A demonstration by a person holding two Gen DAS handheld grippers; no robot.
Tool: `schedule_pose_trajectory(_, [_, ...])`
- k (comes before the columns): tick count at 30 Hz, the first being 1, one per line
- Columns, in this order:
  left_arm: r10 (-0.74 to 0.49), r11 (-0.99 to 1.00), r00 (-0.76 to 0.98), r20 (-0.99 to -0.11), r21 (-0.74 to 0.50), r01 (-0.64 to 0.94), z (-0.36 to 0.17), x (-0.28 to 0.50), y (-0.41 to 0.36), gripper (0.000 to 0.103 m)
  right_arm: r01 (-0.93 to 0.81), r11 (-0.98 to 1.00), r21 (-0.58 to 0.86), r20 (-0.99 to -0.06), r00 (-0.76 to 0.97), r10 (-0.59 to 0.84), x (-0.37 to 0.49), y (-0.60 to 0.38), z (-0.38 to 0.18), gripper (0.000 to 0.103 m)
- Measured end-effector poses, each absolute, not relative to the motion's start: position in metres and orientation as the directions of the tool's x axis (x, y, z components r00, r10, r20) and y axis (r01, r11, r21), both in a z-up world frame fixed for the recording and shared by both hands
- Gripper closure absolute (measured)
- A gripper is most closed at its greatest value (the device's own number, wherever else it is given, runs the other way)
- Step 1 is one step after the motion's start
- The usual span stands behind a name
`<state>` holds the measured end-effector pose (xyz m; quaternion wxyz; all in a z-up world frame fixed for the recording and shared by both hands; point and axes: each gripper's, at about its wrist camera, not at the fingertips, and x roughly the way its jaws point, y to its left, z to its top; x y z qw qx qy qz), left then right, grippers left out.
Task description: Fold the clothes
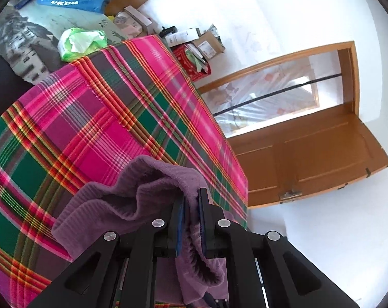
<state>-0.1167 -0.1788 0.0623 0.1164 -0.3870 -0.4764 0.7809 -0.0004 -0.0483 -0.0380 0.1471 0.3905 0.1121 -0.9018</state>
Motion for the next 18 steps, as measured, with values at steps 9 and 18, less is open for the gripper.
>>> schedule_pose_trajectory(9, [0.542, -0.515, -0.669, -0.509, -0.830, 0.214, 0.057, -0.120, -0.182, 0.093, 0.353, -0.920, -0.170, -0.754, -0.648, -0.109, 0.020, -0.047, -0.045, 0.062])
schedule_pose_trajectory(18, [0.527, -0.512, -0.679, -0.512, -0.828, 0.227, 0.057, -0.116, -0.193, 0.093, 0.238, -0.937, -0.254, -0.711, -0.703, 0.014, 0.017, -0.027, -0.028, 0.096])
